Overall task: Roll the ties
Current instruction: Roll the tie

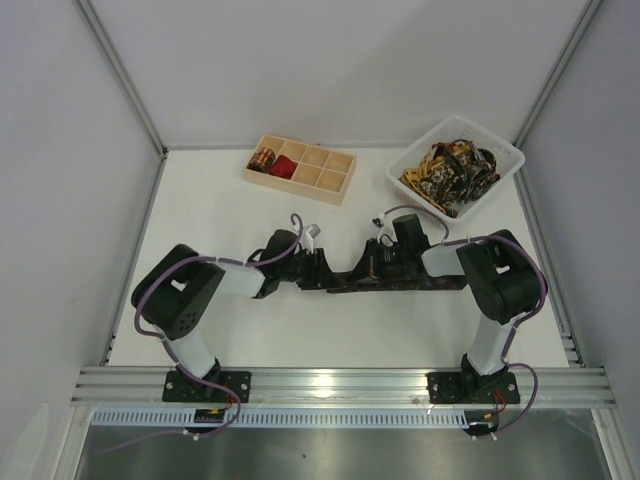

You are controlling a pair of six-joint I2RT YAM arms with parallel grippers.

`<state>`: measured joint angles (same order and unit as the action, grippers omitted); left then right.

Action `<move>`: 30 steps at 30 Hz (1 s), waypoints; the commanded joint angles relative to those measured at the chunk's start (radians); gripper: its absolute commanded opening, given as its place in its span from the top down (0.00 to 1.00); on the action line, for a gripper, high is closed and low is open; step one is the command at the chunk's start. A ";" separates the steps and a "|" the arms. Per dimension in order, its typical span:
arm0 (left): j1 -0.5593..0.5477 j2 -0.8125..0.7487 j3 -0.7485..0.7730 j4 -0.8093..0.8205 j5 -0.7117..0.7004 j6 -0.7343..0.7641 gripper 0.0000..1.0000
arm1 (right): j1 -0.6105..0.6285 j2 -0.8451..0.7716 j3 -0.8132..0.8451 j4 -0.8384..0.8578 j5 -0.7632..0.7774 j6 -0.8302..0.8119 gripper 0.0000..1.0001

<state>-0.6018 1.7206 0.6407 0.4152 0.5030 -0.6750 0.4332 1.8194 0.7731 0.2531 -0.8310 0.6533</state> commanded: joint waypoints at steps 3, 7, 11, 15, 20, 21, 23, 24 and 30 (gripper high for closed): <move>-0.019 0.007 0.074 -0.045 0.022 0.001 0.61 | 0.009 -0.011 0.046 -0.092 0.073 -0.052 1.00; -0.016 0.004 0.094 -0.090 0.031 0.017 0.61 | 0.006 -0.028 0.081 -0.149 0.105 -0.087 1.00; -0.015 0.008 0.097 -0.096 0.032 0.018 0.60 | -0.008 -0.040 0.080 -0.156 0.112 -0.086 1.00; -0.015 0.017 0.096 -0.092 0.040 0.018 0.60 | -0.028 -0.075 0.071 -0.190 0.121 -0.107 1.00; -0.013 0.026 0.103 -0.095 0.043 0.023 0.59 | -0.047 -0.081 0.075 -0.201 0.105 -0.123 1.00; -0.013 0.025 0.105 -0.093 0.045 0.022 0.59 | -0.048 -0.080 0.078 -0.198 0.104 -0.126 1.00; -0.013 0.030 0.108 -0.093 0.045 0.022 0.59 | -0.048 -0.065 0.083 -0.193 0.102 -0.124 1.00; -0.012 0.031 0.109 -0.093 0.046 0.023 0.59 | -0.048 -0.058 0.083 -0.189 0.096 -0.123 1.00; -0.012 0.034 0.116 -0.090 0.049 0.023 0.56 | -0.044 -0.026 0.066 -0.146 0.082 -0.103 1.00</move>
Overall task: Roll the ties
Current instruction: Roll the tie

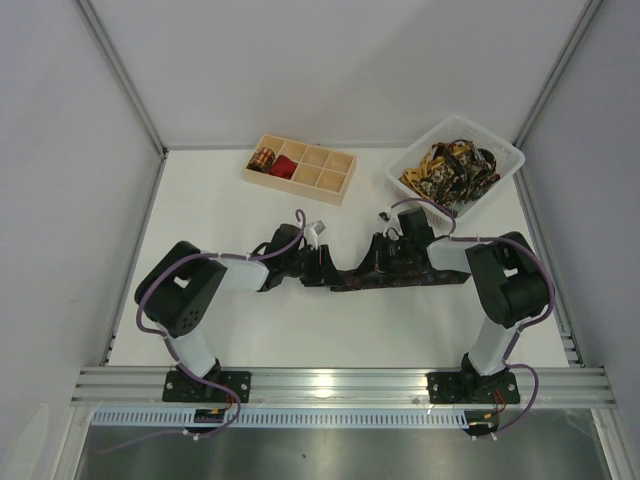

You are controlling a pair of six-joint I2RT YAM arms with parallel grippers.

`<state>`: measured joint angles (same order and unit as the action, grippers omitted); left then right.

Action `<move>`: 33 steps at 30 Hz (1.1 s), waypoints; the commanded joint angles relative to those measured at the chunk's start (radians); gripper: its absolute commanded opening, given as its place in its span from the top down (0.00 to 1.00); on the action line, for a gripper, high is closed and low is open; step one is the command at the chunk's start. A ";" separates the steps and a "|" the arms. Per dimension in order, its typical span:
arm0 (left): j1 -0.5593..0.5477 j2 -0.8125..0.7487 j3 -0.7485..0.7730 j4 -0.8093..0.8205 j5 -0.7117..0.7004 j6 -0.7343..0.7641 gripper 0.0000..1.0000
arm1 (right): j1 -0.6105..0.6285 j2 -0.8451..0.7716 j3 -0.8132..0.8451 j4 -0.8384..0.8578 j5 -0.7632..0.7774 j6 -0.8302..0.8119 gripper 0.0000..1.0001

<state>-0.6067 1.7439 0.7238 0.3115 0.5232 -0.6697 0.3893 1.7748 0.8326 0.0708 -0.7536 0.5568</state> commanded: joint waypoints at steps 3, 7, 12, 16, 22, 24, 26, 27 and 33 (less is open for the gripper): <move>-0.007 0.014 0.035 0.024 0.040 0.009 0.49 | 0.000 0.037 0.002 0.050 0.000 0.002 1.00; -0.007 0.029 0.046 0.032 0.049 0.002 0.51 | 0.002 0.060 0.000 0.072 -0.007 0.014 1.00; -0.007 0.039 0.051 0.052 0.055 -0.018 0.53 | 0.011 0.061 -0.006 0.081 -0.004 0.023 1.00; -0.007 0.045 0.058 0.054 0.043 -0.030 0.43 | 0.017 0.064 -0.009 0.092 -0.003 0.031 1.00; -0.007 0.060 0.077 0.041 0.034 -0.037 0.48 | 0.022 0.069 -0.006 0.100 -0.003 0.041 1.00; -0.007 0.065 0.080 0.026 0.021 -0.036 0.58 | 0.025 0.068 -0.004 0.096 -0.003 0.041 1.00; -0.005 0.071 0.086 0.000 0.014 -0.033 0.60 | 0.026 0.061 0.002 0.087 0.000 0.038 1.00; -0.007 0.077 0.089 -0.009 0.014 -0.030 0.61 | 0.026 0.057 0.003 0.081 0.010 0.032 1.00; -0.001 0.082 0.095 -0.066 0.014 -0.004 0.69 | 0.020 0.009 0.066 -0.049 0.060 -0.027 1.00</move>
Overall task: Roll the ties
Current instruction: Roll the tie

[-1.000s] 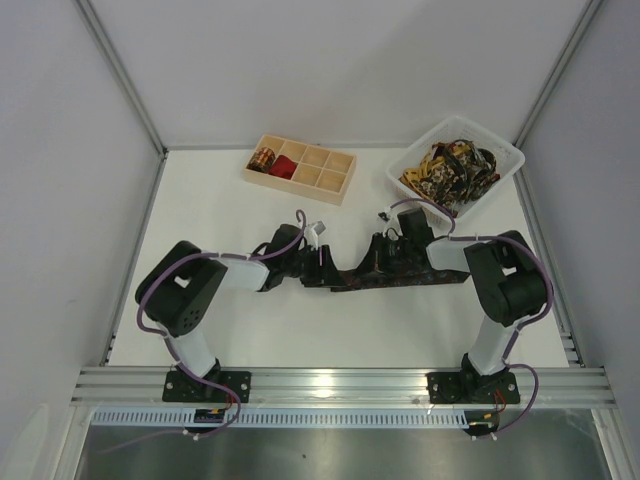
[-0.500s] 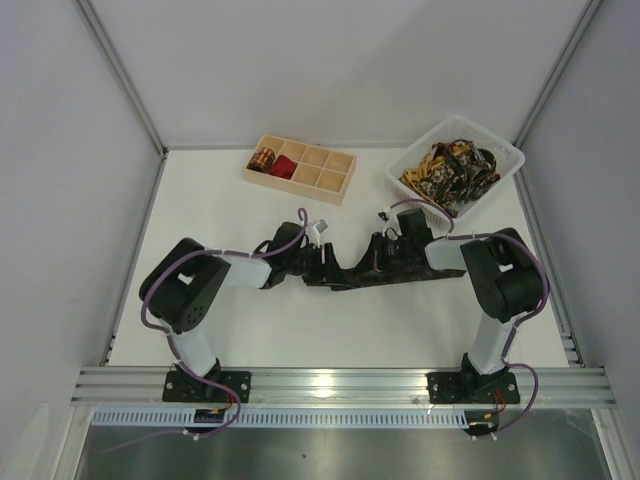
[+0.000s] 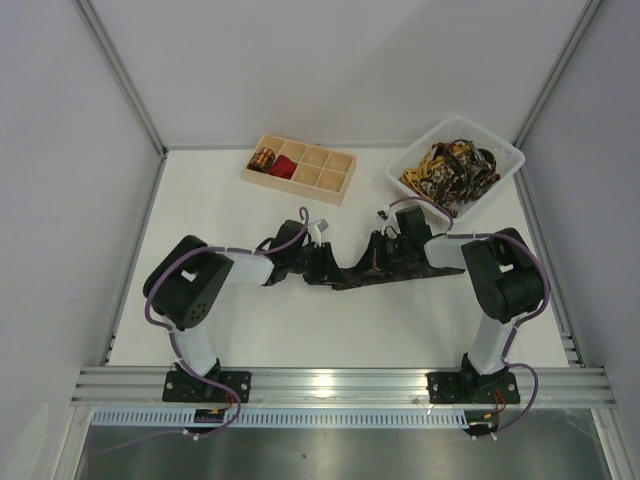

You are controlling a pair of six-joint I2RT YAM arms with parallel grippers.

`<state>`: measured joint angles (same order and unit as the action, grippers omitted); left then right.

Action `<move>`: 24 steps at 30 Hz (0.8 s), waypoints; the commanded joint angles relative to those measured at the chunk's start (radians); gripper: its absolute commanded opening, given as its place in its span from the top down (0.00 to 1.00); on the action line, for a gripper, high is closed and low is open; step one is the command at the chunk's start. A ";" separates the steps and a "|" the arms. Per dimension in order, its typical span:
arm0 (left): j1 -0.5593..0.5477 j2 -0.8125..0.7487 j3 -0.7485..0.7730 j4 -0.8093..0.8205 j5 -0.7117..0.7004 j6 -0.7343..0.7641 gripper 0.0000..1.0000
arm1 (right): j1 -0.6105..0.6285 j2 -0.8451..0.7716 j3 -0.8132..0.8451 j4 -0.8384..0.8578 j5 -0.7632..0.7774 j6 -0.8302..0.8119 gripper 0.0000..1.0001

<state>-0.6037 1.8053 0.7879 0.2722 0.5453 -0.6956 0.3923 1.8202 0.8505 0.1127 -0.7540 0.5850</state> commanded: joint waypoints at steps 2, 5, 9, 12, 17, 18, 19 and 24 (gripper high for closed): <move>0.001 0.017 0.033 -0.048 -0.005 0.033 0.71 | -0.006 -0.062 0.062 -0.108 0.099 -0.068 1.00; 0.007 0.005 0.031 -0.076 -0.001 0.051 0.71 | -0.058 -0.068 0.099 -0.169 0.136 -0.082 1.00; 0.009 -0.007 0.034 -0.117 0.008 0.079 0.72 | -0.086 -0.012 0.163 -0.238 0.206 -0.123 1.00; 0.010 -0.021 0.036 -0.163 -0.001 0.105 0.72 | -0.087 0.017 0.176 -0.260 0.284 -0.139 1.00; 0.024 -0.050 0.042 -0.234 0.002 0.142 0.72 | -0.070 0.011 0.060 -0.223 0.370 -0.126 1.00; 0.028 -0.058 0.043 -0.243 0.004 0.154 0.72 | -0.063 0.007 0.041 -0.206 0.377 -0.126 1.00; 0.030 -0.063 0.050 -0.261 0.002 0.160 0.72 | -0.060 -0.005 0.000 -0.202 0.387 -0.120 1.00; 0.048 -0.084 0.053 -0.298 0.002 0.182 0.72 | -0.046 -0.084 -0.120 -0.171 0.374 -0.083 1.00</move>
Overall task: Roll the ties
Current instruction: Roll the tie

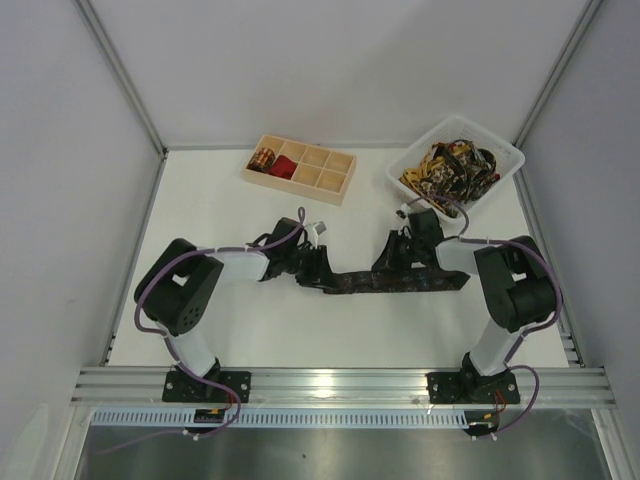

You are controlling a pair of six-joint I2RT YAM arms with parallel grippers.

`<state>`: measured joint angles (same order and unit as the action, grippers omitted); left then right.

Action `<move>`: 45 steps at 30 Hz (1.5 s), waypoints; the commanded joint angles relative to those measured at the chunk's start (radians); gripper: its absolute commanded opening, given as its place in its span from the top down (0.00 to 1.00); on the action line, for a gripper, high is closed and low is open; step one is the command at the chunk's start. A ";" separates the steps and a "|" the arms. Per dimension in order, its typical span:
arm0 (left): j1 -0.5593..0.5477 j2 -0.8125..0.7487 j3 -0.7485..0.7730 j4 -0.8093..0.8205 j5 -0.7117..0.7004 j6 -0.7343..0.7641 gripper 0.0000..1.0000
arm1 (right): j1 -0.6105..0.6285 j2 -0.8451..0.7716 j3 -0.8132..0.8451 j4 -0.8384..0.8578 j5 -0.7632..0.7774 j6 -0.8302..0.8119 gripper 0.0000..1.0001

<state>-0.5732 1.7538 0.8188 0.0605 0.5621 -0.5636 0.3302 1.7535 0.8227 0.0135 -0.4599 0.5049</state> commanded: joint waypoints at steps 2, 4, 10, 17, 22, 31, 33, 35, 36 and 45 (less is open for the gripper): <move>0.021 -0.045 0.026 -0.112 -0.016 0.063 0.72 | 0.045 -0.116 -0.150 -0.067 0.081 0.021 1.00; 0.019 -0.046 0.031 -0.135 -0.016 0.074 0.72 | 0.062 -0.139 -0.177 -0.069 0.084 0.035 1.00; 0.019 -0.059 0.060 -0.221 -0.024 0.116 0.73 | 0.087 -0.200 -0.139 -0.127 0.127 0.003 1.00; 0.013 -0.062 0.129 -0.344 -0.062 0.185 0.73 | 0.099 -0.245 -0.021 -0.227 0.121 -0.048 1.00; 0.010 -0.070 0.171 -0.432 -0.108 0.225 0.73 | 0.118 -0.249 -0.002 -0.173 -0.014 -0.037 1.00; -0.013 -0.037 0.263 -0.528 -0.156 0.237 0.73 | 0.182 -0.114 -0.013 0.038 -0.128 0.080 1.00; -0.022 -0.028 0.290 -0.565 -0.188 0.241 0.73 | 0.191 -0.095 -0.013 0.058 -0.143 0.098 1.00; -0.033 -0.024 0.304 -0.596 -0.221 0.242 0.74 | 0.199 -0.086 -0.007 0.071 -0.141 0.106 1.00; -0.036 -0.024 0.306 -0.597 -0.231 0.238 0.74 | 0.202 -0.083 -0.002 0.071 -0.140 0.110 1.00; -0.085 0.033 0.378 -0.657 -0.287 0.229 0.74 | 0.230 0.001 0.033 0.128 -0.168 0.142 1.00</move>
<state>-0.6403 1.7668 1.1400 -0.5564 0.3107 -0.3382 0.5499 1.7187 0.8097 0.0872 -0.6025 0.6315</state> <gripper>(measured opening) 0.372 0.009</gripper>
